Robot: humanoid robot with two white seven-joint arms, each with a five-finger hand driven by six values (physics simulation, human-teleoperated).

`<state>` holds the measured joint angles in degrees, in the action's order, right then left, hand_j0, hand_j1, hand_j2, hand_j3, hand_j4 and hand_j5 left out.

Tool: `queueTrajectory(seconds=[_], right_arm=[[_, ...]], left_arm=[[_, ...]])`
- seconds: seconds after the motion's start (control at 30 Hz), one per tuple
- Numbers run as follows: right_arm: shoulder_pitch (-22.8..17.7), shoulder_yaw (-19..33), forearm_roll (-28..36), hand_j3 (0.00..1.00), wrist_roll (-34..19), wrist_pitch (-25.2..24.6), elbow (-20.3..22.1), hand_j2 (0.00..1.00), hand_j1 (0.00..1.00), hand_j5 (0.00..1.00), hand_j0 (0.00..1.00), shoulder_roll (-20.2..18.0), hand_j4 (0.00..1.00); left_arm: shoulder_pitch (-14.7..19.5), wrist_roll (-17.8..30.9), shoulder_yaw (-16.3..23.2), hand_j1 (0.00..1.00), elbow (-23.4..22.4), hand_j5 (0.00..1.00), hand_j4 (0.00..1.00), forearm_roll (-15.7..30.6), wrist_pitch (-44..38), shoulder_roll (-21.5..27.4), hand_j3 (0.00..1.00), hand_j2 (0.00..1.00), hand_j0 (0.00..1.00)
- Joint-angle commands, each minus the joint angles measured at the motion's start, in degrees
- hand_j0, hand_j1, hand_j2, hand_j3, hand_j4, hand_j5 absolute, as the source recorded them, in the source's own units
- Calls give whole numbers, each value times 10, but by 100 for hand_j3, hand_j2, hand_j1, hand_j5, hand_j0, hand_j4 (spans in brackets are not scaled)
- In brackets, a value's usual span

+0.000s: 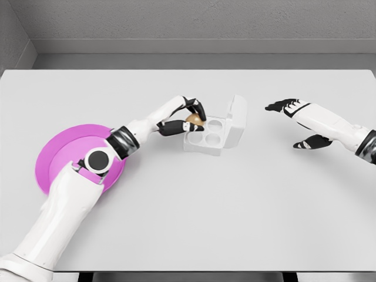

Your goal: Pack egg into the box and close the box lid

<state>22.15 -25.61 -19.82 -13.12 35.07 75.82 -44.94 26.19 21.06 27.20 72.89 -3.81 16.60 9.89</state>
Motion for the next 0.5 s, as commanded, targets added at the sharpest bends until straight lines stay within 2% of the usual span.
queueTrajectory(seconds=[0.0,0.27,0.47], right_arm=[[0,0,4,100,0,-1,0,100,100,100,100,-1,100],[0,0,4,100,0,-1,0,100,100,100,100,-1,100],[0,0,4,100,0,-1,0,100,100,100,100,-1,100]], left_arm=[[0,0,0,30,-3,30,30,-7,-1,-8,30,30,30],[4,0,0,30,-35,30,30,-23,-1,-30,30,30,30],[4,0,0,30,-42,30,30,-27,-1,-35,30,30,30]])
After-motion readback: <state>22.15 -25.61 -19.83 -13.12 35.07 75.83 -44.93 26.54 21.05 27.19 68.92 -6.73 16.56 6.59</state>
